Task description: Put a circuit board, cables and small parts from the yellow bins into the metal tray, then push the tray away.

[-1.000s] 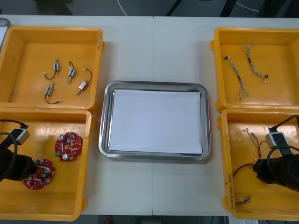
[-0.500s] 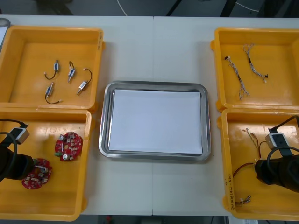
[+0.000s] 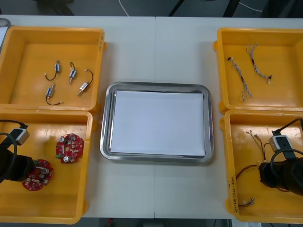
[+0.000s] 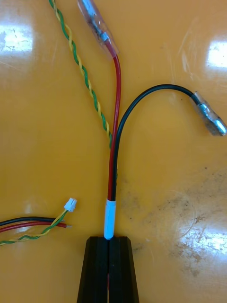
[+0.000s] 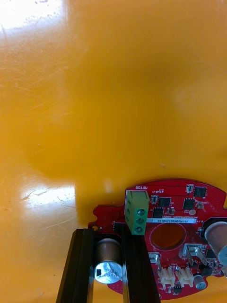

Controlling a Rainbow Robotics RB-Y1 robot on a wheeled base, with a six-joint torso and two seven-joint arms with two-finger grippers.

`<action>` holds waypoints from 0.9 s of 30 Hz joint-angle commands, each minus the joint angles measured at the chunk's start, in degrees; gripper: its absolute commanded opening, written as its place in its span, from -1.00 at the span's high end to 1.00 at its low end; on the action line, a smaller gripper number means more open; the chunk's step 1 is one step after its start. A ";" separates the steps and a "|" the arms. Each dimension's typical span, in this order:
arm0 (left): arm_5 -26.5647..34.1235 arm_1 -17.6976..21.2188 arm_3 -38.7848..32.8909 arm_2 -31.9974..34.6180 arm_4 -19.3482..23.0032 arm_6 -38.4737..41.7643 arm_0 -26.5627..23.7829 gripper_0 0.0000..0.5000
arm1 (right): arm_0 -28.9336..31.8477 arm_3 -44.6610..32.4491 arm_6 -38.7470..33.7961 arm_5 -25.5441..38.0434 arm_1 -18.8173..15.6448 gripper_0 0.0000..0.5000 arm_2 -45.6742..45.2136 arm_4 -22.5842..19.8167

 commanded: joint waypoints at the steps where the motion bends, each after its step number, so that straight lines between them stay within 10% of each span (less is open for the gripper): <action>1: 1.79 2.91 -1.95 1.85 1.47 -3.72 0.59 1.00 | 0.89 -0.54 2.77 -0.10 0.83 1.00 -1.02 -0.12; 27: 28.59 3.35 -16.10 2.82 6.31 15.53 -17.60 1.00 | -10.80 -7.57 3.12 33.30 -2.59 1.00 -27.30 -16.56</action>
